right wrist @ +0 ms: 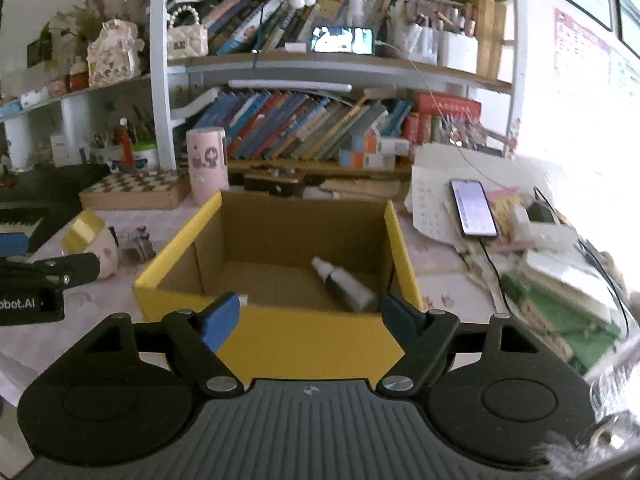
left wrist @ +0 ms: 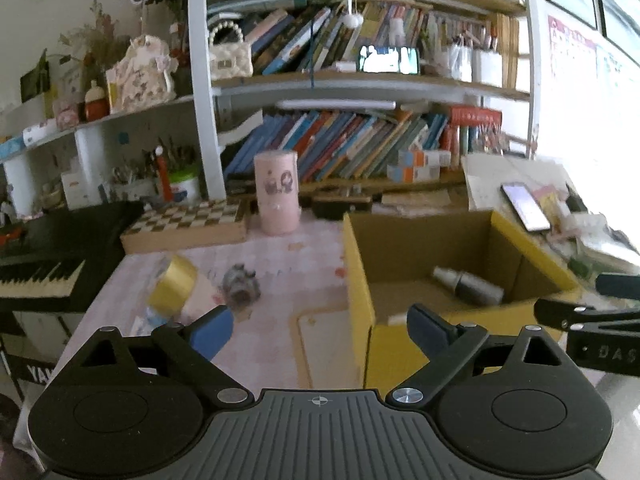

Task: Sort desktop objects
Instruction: 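Lift both tools out of the box and withdraw from it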

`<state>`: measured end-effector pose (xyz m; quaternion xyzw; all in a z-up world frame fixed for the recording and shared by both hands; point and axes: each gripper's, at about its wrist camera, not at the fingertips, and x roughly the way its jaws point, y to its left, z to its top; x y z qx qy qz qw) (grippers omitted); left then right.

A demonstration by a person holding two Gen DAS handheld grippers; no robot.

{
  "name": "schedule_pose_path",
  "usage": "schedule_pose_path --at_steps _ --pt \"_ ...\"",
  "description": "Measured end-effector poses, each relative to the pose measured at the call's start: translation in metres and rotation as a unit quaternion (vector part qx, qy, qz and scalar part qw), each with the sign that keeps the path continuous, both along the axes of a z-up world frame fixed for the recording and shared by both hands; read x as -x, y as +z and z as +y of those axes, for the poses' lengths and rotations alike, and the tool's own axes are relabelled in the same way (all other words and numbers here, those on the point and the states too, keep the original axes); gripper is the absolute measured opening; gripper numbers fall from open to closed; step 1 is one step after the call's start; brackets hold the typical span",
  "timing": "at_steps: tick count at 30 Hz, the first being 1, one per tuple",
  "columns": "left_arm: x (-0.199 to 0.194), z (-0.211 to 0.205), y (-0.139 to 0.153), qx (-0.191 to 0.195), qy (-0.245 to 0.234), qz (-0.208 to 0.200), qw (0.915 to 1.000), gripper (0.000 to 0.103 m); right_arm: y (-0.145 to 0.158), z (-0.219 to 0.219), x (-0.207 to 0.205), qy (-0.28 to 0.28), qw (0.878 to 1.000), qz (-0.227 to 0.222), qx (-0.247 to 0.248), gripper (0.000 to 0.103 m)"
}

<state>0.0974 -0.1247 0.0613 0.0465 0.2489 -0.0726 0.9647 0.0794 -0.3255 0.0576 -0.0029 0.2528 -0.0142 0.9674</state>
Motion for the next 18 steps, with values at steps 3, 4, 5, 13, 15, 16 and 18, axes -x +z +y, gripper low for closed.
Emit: schedule_pose_path --at_steps 3,4,5,13,15,16,18 --pt "0.009 0.013 -0.008 -0.001 -0.002 0.012 0.9999 0.096 -0.007 0.013 0.014 -0.012 1.0 0.012 -0.009 0.077" --pt "0.012 0.018 -0.01 0.0 -0.003 0.015 0.9999 0.096 -0.009 0.017 0.018 -0.015 1.0 0.015 -0.011 0.077" --pt "0.015 0.022 -0.012 0.001 -0.002 0.017 0.9998 0.096 -0.01 0.022 0.023 -0.018 1.0 0.019 -0.014 0.077" --pt "0.042 0.053 -0.022 0.011 -0.012 0.038 0.9991 0.096 -0.024 0.057 0.056 -0.044 0.998 0.044 -0.028 0.077" --pt "0.049 0.06 -0.024 0.006 -0.014 0.044 0.9989 0.096 -0.027 0.066 0.063 -0.047 0.997 0.05 -0.029 0.077" --pt "0.053 0.063 -0.026 0.006 -0.015 0.046 0.9988 0.096 -0.028 0.07 0.065 -0.047 0.997 0.052 -0.029 0.077" --pt "0.058 0.071 -0.029 0.004 -0.016 0.052 0.9985 0.096 -0.032 0.079 0.071 -0.047 0.997 0.059 -0.029 0.077"
